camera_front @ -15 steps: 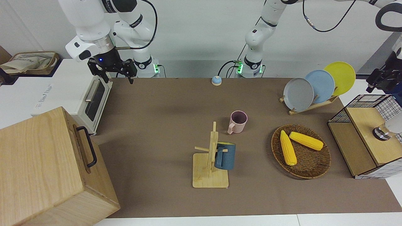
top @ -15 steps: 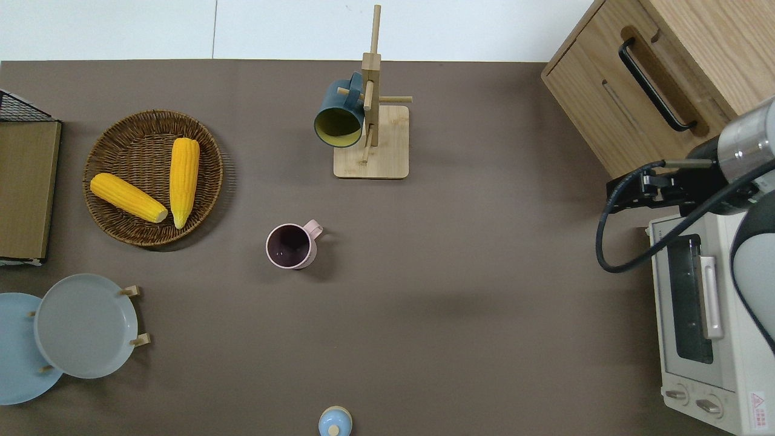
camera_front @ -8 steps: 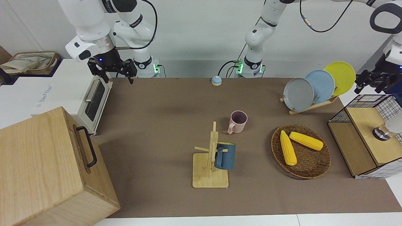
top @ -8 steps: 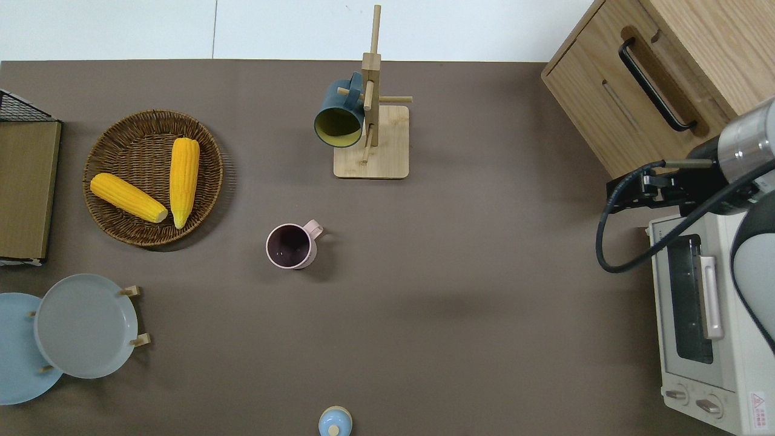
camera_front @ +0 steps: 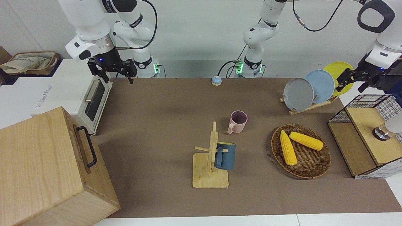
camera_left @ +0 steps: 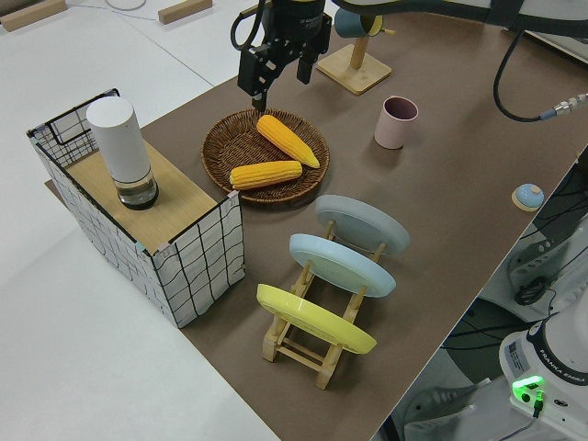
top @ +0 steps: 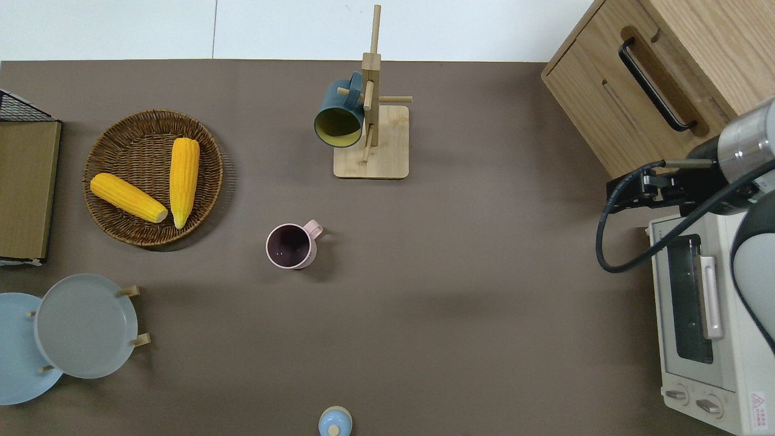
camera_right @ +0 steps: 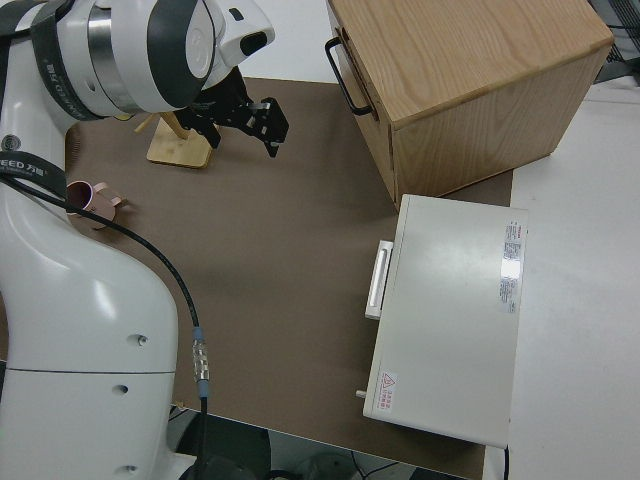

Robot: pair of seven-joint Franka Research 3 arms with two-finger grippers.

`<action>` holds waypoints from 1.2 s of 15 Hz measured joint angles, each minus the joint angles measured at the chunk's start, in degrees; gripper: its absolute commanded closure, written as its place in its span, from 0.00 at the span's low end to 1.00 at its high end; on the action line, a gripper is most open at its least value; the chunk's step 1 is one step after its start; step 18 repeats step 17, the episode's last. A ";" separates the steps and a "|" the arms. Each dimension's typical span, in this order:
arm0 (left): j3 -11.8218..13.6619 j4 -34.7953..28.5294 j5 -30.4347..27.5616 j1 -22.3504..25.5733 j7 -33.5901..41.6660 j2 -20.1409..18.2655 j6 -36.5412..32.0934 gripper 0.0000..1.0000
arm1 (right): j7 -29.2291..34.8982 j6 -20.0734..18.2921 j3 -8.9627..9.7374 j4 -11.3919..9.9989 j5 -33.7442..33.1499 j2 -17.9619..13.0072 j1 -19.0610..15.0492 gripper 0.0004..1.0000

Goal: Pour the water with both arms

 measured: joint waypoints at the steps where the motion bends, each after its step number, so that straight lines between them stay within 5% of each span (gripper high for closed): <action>1: 3.18 0.01 0.00 -4.46 -0.75 -0.46 -0.72 0.00 | 0.00 0.00 0.00 0.00 0.00 0.00 0.00 0.01; 4: 9.55 0.01 0.00 -15.74 -5.09 -1.68 -3.21 0.00 | 0.00 0.00 0.00 0.00 0.00 0.00 0.00 0.01; 13: 10.80 -0.02 0.00 -29.22 -16.00 -3.05 -9.20 0.00 | 0.00 0.00 0.00 0.00 0.00 0.00 0.00 0.01; 18: 14.60 -0.05 0.00 -34.20 -16.37 -3.06 -9.87 0.00 | 0.00 0.00 0.00 0.00 0.00 0.00 0.00 0.01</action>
